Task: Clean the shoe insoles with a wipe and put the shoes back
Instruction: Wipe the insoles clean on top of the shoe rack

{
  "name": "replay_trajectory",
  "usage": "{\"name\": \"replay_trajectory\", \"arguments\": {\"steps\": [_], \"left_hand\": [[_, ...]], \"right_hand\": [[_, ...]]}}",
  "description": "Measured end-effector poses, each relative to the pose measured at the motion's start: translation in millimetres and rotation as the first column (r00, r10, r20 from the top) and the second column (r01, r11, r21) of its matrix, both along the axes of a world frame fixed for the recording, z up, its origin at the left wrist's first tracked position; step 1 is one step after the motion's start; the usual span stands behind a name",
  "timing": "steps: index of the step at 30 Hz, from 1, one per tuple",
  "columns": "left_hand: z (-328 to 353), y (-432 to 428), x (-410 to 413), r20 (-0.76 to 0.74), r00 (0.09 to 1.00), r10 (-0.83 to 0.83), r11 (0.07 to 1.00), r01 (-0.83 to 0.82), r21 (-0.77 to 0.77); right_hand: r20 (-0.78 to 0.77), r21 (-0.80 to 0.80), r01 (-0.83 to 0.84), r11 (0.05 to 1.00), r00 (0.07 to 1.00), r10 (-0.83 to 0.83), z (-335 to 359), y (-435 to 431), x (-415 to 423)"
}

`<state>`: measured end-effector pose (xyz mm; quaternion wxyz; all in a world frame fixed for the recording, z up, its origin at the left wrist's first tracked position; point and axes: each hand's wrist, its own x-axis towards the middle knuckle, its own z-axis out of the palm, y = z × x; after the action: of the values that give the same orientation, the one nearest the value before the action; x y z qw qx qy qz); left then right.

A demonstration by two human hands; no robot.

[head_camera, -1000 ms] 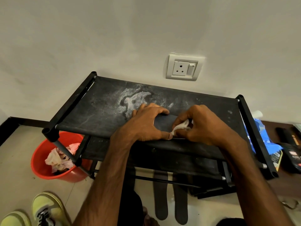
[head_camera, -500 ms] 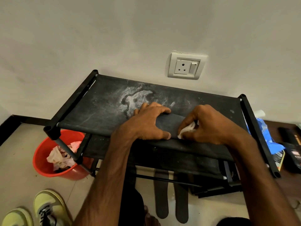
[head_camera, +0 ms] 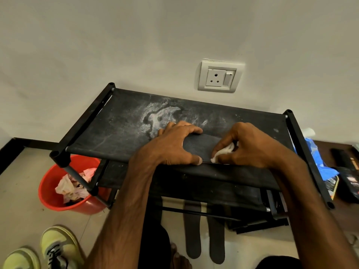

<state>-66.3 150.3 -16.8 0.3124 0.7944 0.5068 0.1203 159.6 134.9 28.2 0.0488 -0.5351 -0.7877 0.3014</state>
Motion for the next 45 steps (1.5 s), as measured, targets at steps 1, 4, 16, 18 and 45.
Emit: {"name": "replay_trajectory", "arguments": {"steps": [1, 4, 16, 18, 45], "left_hand": [[0, 0, -1, -0.005, 1.0, 0.002, 1.0, -0.002, 0.0], [-2, 1, -1, -0.011, 1.0, 0.003, 1.0, -0.003, 0.004], [0, 0, 3, -0.04, 0.999, -0.015, 1.0, 0.015, 0.008], [1, -1, 3, -0.04, 0.999, -0.014, 1.0, 0.015, 0.006], [-2, -1, 4, -0.063, 0.998, 0.01, 0.998, -0.005, 0.067]], "right_hand": [[0.004, 0.0, -0.002, 1.0, 1.0, 0.002, 1, -1, -1], [0.014, 0.037, 0.03, 0.999, 0.999, -0.03, -3, -1, -11], [-0.046, 0.331, 0.372, 0.867, 0.924, -0.379, -26, 12, -47], [-0.023, 0.323, 0.316, 0.892, 0.945, -0.327, -24, 12, -44], [-0.533, 0.235, 0.647, 0.726, 0.71, -0.46, -30, 15, -1]]}}
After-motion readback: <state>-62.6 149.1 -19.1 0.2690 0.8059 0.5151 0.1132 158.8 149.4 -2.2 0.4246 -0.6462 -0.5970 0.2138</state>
